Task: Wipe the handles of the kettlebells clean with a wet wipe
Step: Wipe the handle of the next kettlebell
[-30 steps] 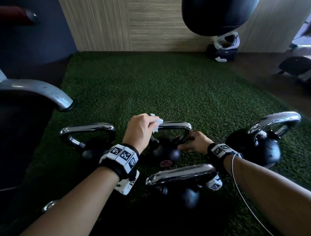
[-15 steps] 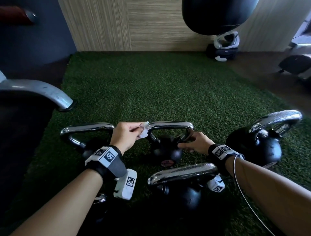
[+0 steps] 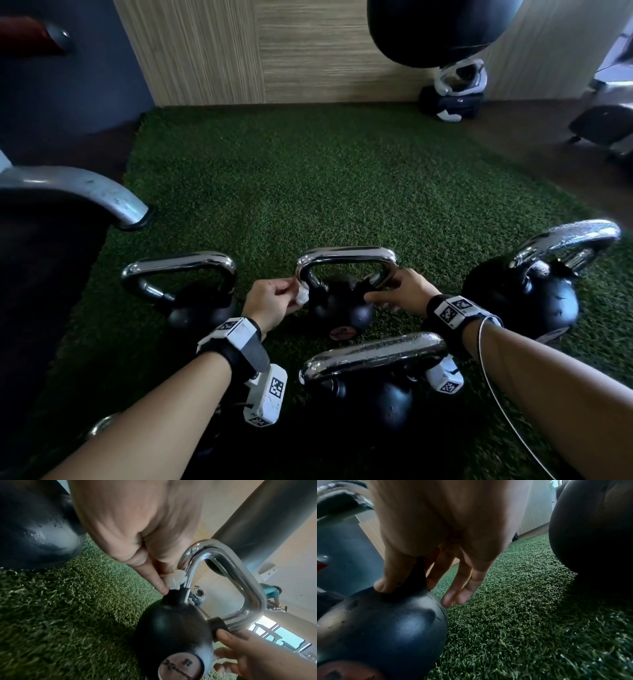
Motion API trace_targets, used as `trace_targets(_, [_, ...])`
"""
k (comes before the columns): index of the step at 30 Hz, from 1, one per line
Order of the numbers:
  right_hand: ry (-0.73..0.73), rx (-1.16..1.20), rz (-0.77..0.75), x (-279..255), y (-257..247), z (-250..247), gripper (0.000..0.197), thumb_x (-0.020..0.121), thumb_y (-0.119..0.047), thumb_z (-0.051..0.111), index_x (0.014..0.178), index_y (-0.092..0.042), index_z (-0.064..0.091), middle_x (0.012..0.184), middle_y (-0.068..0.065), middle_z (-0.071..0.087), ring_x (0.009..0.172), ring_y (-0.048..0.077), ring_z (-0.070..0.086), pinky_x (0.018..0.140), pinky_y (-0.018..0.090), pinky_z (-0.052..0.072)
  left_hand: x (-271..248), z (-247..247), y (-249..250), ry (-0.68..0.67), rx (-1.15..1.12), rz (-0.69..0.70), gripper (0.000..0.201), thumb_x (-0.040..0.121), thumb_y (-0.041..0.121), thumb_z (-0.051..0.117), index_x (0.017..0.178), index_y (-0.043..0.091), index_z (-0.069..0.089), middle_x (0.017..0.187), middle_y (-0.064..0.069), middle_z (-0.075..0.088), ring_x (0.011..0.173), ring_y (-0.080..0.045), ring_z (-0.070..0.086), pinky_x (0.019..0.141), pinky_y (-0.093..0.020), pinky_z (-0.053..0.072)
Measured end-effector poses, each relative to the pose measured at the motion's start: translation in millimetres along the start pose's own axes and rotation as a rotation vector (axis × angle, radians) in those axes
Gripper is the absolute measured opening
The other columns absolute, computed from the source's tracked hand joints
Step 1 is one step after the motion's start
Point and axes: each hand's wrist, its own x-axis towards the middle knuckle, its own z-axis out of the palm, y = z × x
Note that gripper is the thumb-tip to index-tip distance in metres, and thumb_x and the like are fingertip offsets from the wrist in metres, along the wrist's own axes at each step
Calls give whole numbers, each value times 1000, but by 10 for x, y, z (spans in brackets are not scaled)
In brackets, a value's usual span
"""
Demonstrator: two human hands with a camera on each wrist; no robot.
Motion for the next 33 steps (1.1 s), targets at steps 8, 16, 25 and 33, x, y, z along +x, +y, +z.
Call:
trace_targets(8, [31,-69,-51,-109,-31,-29,26,61,-37,98,80,-35,81,85,-10,79,81,9,73,75,33,62,64,-82,26,31,466,159,28,90,44,75,83,17,80,77,3,79,77,-15,78,78,-35,63])
trace_targets(16, [-172,-241,-99,-189,-73,-122,38,75,-11,91,65,-41,70,64,-26,71,62,-12,64,58,8,45,387,249,412,128,664,146,25,94,39,72,88,16,79,60,11,62,54,0,52,46,-9,34])
trace_targets(25, [-131,-166,-163,-84,-384,-148,19,83,-24,86,87,-38,73,93,-12,75,85,6,70,84,31,57,608,493,602,31,412,-91,4,88,12,76,84,13,76,98,-11,78,90,-28,74,83,-33,59])
trace_targets(33, [-319,-159,-116,2,-430,4,50,83,-20,85,120,-49,69,127,-13,73,116,13,67,105,41,52,545,521,524,100,394,-116,20,84,13,83,104,15,80,101,4,75,81,-15,64,71,-20,50])
